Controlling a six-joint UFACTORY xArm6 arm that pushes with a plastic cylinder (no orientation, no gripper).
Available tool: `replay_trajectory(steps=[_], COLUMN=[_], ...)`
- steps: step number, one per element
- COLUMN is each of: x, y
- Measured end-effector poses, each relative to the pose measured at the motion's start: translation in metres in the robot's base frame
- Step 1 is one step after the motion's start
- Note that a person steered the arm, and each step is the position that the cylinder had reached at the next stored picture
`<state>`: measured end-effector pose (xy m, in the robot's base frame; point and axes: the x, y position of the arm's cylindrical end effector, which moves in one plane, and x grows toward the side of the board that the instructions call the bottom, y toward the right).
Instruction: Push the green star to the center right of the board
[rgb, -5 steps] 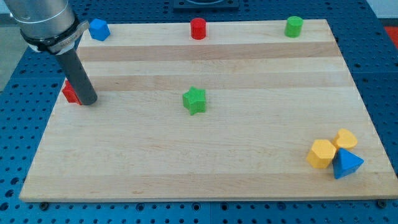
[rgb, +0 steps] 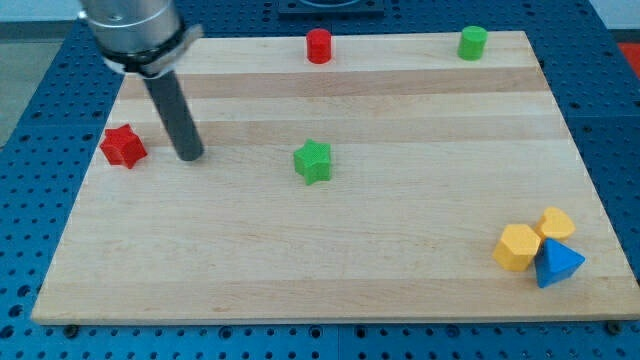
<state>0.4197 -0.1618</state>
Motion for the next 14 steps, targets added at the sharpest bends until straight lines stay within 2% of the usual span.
replay_trajectory(steps=[1, 2, 5, 6, 8, 10, 11, 12, 13, 14], x=[0.029, 0.041, 0.002, 0.002, 0.037, 0.032, 0.027, 0.036, 0.036, 0.014], y=[0.019, 0.067, 0.206, 0.249, 0.266, 0.342, 0.362, 0.353, 0.308, 0.28])
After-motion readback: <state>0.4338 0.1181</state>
